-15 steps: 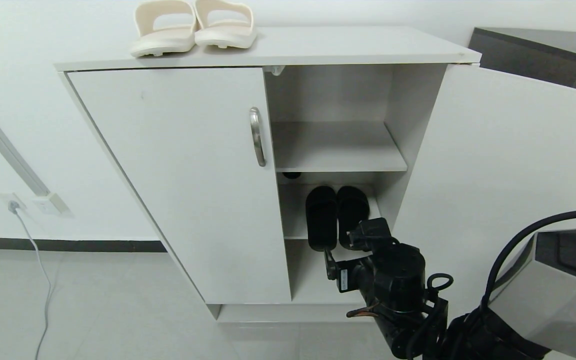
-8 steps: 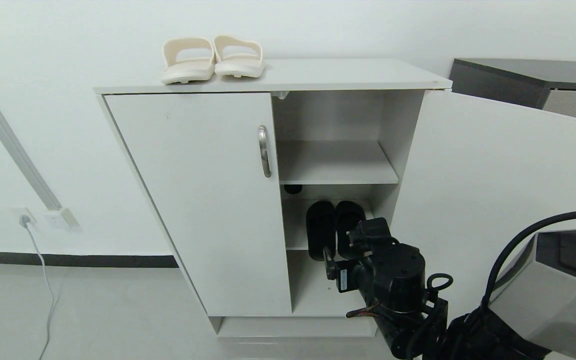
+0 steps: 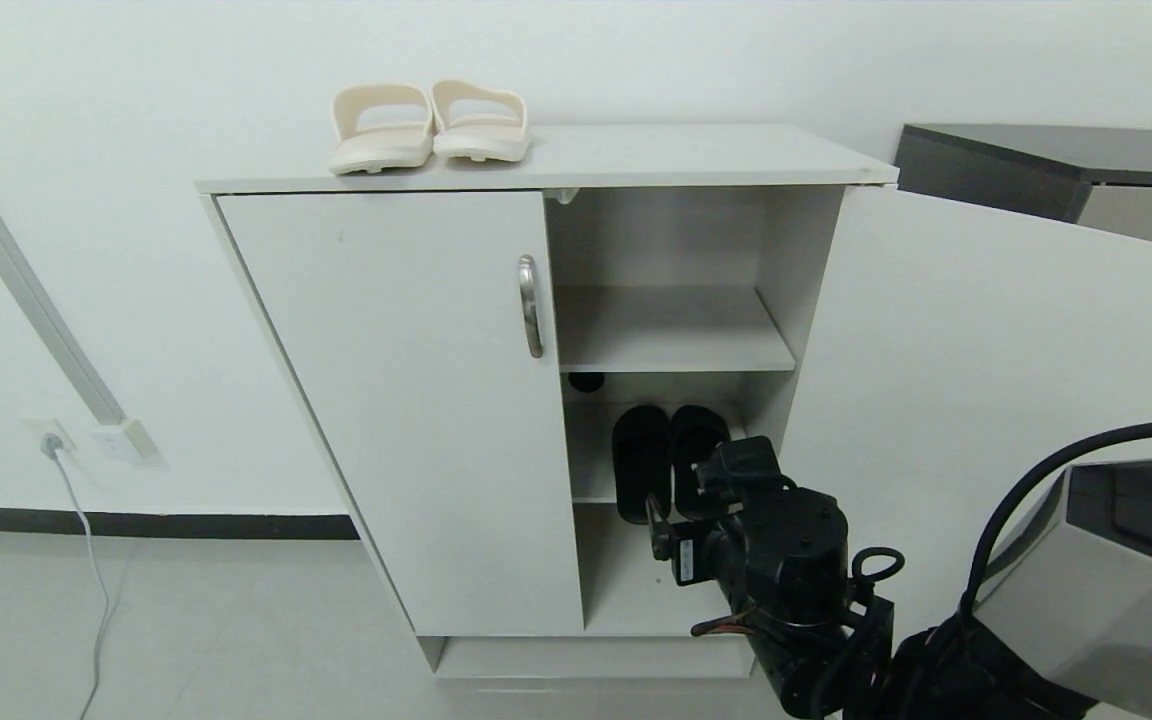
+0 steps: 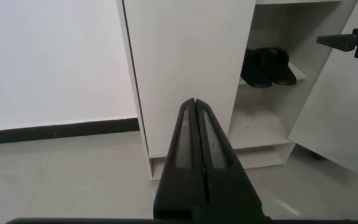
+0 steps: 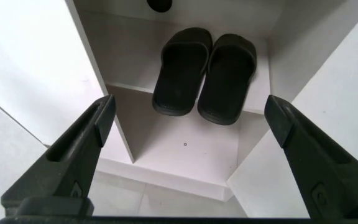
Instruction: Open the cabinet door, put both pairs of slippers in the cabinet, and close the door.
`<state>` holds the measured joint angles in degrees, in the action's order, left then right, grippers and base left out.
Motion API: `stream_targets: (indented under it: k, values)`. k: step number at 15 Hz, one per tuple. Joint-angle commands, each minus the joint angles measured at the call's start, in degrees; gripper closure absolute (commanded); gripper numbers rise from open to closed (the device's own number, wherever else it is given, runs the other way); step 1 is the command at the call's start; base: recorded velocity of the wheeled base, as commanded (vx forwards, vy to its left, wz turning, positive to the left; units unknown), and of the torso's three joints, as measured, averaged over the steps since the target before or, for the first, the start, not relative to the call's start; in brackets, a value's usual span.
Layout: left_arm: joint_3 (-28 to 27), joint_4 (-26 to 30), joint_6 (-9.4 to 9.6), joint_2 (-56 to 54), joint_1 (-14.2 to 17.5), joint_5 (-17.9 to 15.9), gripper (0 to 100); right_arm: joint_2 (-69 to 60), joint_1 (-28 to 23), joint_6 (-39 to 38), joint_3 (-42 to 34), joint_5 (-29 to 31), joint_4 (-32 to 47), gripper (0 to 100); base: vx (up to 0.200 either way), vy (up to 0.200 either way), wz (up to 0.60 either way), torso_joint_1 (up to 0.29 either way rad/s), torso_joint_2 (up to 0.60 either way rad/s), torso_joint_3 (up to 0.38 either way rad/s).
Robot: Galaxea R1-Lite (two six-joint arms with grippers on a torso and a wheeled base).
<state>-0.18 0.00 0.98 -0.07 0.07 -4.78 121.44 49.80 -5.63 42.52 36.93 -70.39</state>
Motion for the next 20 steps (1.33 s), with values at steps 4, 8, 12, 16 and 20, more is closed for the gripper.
stream_targets:
  k: [4,8,12,16,20]
  values:
    - [0.01,0.00,-0.01,0.07,0.01,0.03,100,0.37,0.04,-0.08,-0.25,-0.01,-0.01,0,0.000,0.100,0.00,0.000,0.00,0.002]
    - [0.01,0.00,-0.01,0.07,0.01,0.03,100,0.64,0.04,-0.08,-0.25,-0.01,-0.01,0,0.000,0.200,0.00,0.001,0.00,0.002]
    - [0.01,0.00,-0.01,0.07,0.01,0.03,100,0.64,0.04,-0.08,-0.16,-0.01,-0.01,0,0.000,0.200,0.00,-0.002,0.00,0.002]
    - [0.01,0.00,-0.01,0.07,0.01,0.03,100,0.64,0.04,-0.08,-0.16,-0.01,-0.01,0,0.000,0.200,0.00,0.000,0.00,0.005]
    - [0.01,0.00,-0.01,0.07,0.01,0.03,100,0.64,0.04,-0.08,-0.25,-0.01,-0.01,0,0.000,0.200,0.00,0.006,0.00,0.004]
